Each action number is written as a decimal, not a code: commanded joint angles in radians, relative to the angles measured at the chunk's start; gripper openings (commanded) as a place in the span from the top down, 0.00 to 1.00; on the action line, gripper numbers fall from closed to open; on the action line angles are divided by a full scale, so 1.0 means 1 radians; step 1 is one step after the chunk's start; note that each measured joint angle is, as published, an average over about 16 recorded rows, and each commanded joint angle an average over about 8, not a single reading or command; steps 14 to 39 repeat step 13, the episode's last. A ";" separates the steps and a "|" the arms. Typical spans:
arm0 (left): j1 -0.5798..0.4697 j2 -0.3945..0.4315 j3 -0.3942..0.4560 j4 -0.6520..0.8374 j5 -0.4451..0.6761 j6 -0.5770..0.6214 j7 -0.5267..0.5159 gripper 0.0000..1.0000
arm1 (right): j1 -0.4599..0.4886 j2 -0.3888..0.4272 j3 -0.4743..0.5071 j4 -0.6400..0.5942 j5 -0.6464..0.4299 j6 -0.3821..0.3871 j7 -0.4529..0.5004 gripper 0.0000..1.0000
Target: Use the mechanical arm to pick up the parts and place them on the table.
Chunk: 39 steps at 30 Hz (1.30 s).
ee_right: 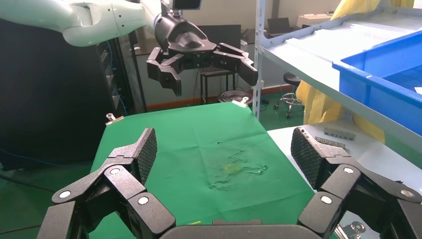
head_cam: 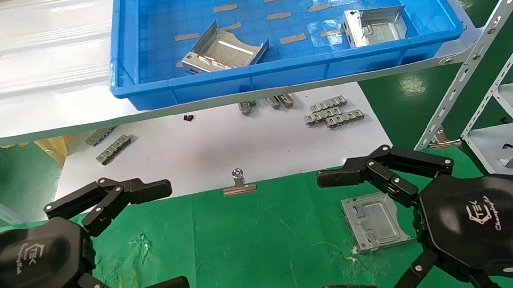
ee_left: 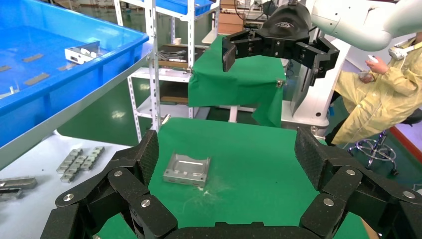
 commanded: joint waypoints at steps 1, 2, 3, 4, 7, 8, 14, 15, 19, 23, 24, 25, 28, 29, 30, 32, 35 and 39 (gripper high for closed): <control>0.000 0.000 0.000 0.000 0.000 0.000 0.000 0.00 | -0.005 0.003 0.007 0.007 0.003 0.000 0.003 0.00; 0.000 0.000 0.000 0.000 0.000 0.000 0.000 0.00 | -0.004 0.002 0.005 0.005 0.002 0.001 0.002 0.00; 0.000 0.000 0.000 0.000 0.000 0.000 0.000 0.00 | -0.002 0.001 0.003 0.003 0.002 0.001 0.001 0.00; 0.000 0.000 0.000 0.000 0.000 0.000 0.000 0.00 | -0.001 0.000 0.000 0.000 0.001 0.001 0.000 0.00; 0.000 0.000 0.000 0.000 0.000 0.000 0.000 0.00 | 0.003 -0.002 -0.005 -0.005 -0.001 0.001 -0.003 0.00; 0.000 0.000 0.000 0.000 0.000 0.000 0.000 0.00 | 0.004 -0.002 -0.007 -0.007 -0.001 0.001 -0.004 0.00; 0.000 0.000 0.000 0.000 0.000 0.000 0.000 0.00 | 0.007 -0.004 -0.012 -0.012 -0.003 0.001 -0.006 0.00; 0.000 0.000 0.000 0.000 0.000 0.000 0.000 0.00 | 0.007 -0.004 -0.012 -0.012 -0.003 0.001 -0.006 0.00; 0.000 0.000 0.000 0.000 0.000 0.000 0.000 0.00 | 0.007 -0.004 -0.012 -0.012 -0.003 0.001 -0.006 0.00; 0.000 0.000 0.000 0.000 0.000 0.000 0.000 0.00 | 0.007 -0.004 -0.012 -0.012 -0.003 0.001 -0.006 0.00; 0.000 0.000 0.000 0.000 0.000 0.000 0.000 0.00 | 0.007 -0.004 -0.012 -0.012 -0.003 0.001 -0.006 0.00; 0.000 0.000 0.000 0.000 0.000 0.000 0.000 0.00 | 0.007 -0.004 -0.012 -0.012 -0.003 0.001 -0.006 0.00; 0.000 0.000 0.000 0.000 0.000 0.000 0.000 0.00 | 0.007 -0.004 -0.012 -0.012 -0.003 0.001 -0.006 0.00; 0.000 0.000 0.000 0.000 0.000 0.000 0.000 0.00 | 0.007 -0.004 -0.012 -0.012 -0.003 0.001 -0.006 0.00; 0.000 0.000 0.000 0.000 0.000 0.000 0.000 0.00 | 0.007 -0.004 -0.012 -0.012 -0.003 0.001 -0.006 0.00; 0.000 0.000 0.000 0.000 0.000 0.000 0.000 0.00 | 0.007 -0.004 -0.012 -0.012 -0.003 0.001 -0.006 0.00; 0.000 0.000 0.000 0.000 0.000 0.000 0.000 0.00 | 0.007 -0.004 -0.012 -0.012 -0.003 0.001 -0.006 0.00; 0.000 0.000 0.000 0.000 0.000 0.000 0.000 0.00 | 0.007 -0.004 -0.012 -0.012 -0.003 0.001 -0.006 0.00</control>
